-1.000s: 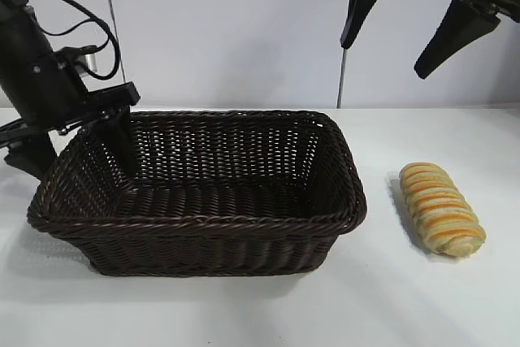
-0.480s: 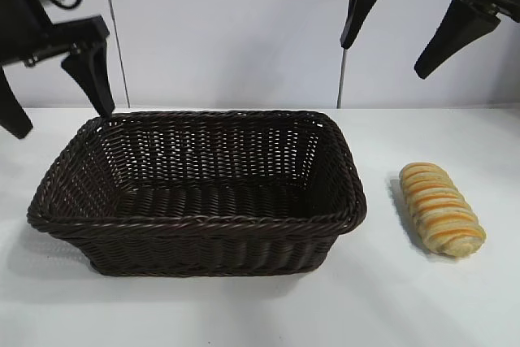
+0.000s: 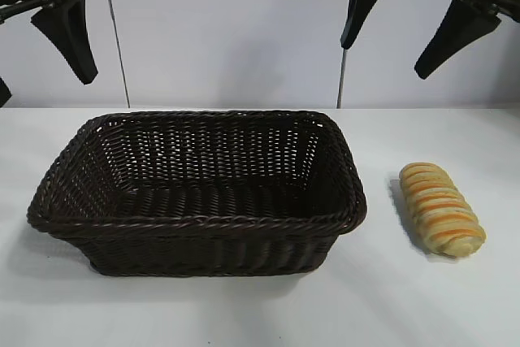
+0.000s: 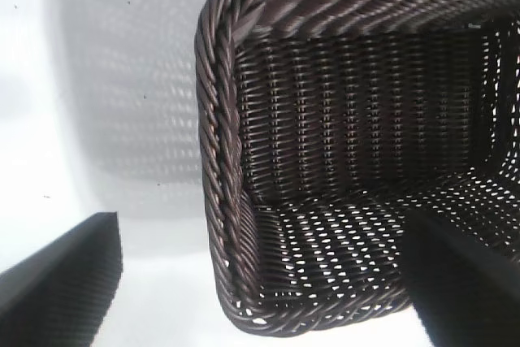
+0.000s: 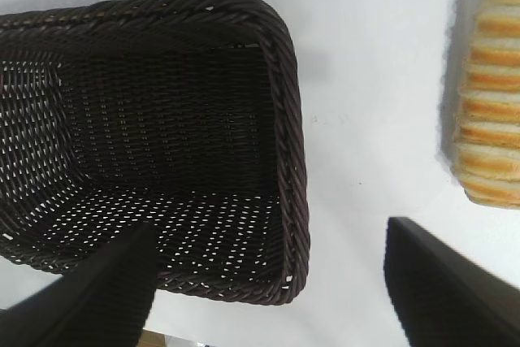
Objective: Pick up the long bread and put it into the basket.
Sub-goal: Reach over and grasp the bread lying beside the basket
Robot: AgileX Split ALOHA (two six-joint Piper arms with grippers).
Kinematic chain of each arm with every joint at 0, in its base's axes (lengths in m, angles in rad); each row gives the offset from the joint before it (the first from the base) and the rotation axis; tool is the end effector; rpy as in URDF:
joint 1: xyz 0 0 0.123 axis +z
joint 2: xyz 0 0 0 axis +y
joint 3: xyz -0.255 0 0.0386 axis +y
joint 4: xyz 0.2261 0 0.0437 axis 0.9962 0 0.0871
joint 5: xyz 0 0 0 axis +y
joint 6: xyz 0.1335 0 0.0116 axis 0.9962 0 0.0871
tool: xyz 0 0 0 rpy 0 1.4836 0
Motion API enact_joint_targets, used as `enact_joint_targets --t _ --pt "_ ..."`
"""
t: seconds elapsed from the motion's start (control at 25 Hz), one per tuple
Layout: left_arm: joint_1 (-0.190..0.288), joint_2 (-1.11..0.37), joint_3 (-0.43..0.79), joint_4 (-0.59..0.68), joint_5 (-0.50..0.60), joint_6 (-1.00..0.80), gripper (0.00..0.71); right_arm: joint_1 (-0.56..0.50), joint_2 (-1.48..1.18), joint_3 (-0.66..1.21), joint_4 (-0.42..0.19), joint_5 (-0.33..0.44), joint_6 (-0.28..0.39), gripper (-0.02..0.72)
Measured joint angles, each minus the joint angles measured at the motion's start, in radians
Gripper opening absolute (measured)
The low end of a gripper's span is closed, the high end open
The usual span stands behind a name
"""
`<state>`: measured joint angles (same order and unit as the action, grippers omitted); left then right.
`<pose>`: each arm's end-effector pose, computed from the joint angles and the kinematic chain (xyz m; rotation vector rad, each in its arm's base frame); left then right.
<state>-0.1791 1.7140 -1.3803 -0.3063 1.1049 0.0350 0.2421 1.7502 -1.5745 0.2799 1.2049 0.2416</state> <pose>0.3212 -0.0949 0.2117 0.1541 2.9081 -0.4452 0.3323 0.1177 0.2465 0.0921 2.8985 0.4869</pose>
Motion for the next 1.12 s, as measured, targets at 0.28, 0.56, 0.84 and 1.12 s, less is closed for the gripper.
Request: enact_joint_targets --t 0.28,0.56,0.84,1.12 --pt "0.0 0.0 0.0 0.005 0.005 0.0 0.668 0.0 0.0 0.0 0.0 0.001 0.0 0.559" --pt "0.0 0.0 0.0 -0.031 0.008 -0.035 0.668 0.0 0.0 0.0 0.0 0.001 0.0 0.559" --pt "-0.006 0.0 0.0 -0.083 -0.035 -0.094 0.668 0.0 0.0 0.0 0.0 0.001 0.0 0.559" --pt "-0.038 0.009 0.0 -0.094 -0.057 -0.12 0.668 0.0 0.0 0.0 0.0 0.001 0.0 0.559"
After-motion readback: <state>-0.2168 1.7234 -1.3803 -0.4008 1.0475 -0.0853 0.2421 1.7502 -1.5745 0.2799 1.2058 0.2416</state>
